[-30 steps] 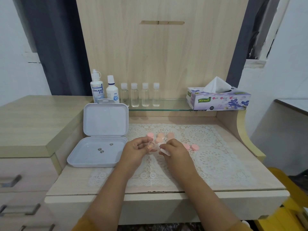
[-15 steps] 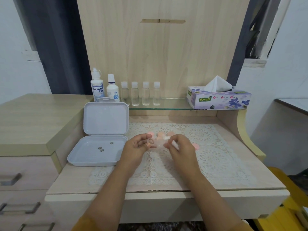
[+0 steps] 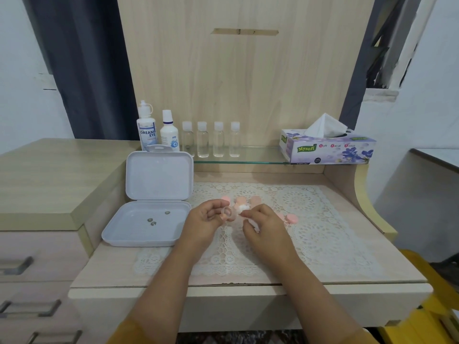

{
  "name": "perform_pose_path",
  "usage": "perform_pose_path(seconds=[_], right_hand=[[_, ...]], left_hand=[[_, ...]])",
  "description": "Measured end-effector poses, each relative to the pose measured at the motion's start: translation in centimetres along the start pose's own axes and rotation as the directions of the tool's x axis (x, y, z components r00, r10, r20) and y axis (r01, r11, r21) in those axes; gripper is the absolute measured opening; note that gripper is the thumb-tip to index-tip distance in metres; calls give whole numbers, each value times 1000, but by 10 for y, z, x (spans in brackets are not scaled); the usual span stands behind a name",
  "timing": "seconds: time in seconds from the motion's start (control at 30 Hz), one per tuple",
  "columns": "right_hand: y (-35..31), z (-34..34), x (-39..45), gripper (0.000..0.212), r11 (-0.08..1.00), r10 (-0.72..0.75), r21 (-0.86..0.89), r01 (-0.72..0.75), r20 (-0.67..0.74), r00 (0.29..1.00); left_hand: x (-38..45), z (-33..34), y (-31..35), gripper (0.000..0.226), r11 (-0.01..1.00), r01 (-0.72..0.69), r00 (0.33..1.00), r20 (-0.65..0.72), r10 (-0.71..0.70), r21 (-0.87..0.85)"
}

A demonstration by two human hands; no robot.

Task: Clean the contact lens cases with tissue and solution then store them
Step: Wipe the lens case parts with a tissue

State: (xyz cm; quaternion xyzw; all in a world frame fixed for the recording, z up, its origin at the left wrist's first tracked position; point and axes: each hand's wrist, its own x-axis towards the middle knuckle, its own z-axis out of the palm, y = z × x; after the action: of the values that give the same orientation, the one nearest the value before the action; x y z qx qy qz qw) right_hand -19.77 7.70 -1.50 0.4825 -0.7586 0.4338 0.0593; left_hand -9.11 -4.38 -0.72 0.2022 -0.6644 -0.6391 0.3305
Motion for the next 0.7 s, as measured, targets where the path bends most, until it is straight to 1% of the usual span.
perform_pose_path(seconds=[0.13, 0.27, 0.37, 0.43, 0.47, 0.53, 0.57, 0.6, 0.67, 0.7], right_hand=[[-1, 2, 4, 25, 994, 44, -102, -36, 72, 996], [0, 3, 5, 20, 990, 54, -134, -43, 80, 995], [-1, 1, 4, 13, 993, 57, -105, -49, 71, 996], [-1, 0, 3, 9, 995, 73, -64, -71, 29, 997], [-2, -1, 2, 13, 996, 91, -25, -91, 14, 996], [-3, -3, 1, 29, 989, 140, 52, -141, 26, 990], [-3, -3, 1, 35, 988, 139, 59, -141, 37, 990], [-3, -2, 1, 36, 993, 110, 33, -111, 36, 993], [-1, 0, 2, 27, 999, 49, -25, -49, 0, 999], [-1, 0, 2, 22, 999, 38, -22, -38, -26, 999]], left_hand=[[-3, 2, 4, 22, 1000, -12, 1000, 19, 12, 21], [-4, 3, 6, 21, 1000, -4, 1000, 22, 4, 26], [-3, 3, 4, 20, 999, 11, 1000, 5, -11, 37], [-2, 4, 4, 18, 1000, 23, 1000, -6, -23, 19], [-2, 4, 4, 18, 1000, 27, 1000, -9, -27, 4], [-2, 3, 5, 17, 1000, 26, 1000, -8, -26, -14], [-2, 3, 4, 17, 1000, 25, 1000, -9, -25, -16], [-2, 2, 4, 16, 1000, 24, 1000, -11, -24, -15], [-2, 3, 4, 17, 999, 27, 1000, -6, -28, -27], [-3, 3, 5, 17, 999, 28, 1000, 0, -28, -33]])
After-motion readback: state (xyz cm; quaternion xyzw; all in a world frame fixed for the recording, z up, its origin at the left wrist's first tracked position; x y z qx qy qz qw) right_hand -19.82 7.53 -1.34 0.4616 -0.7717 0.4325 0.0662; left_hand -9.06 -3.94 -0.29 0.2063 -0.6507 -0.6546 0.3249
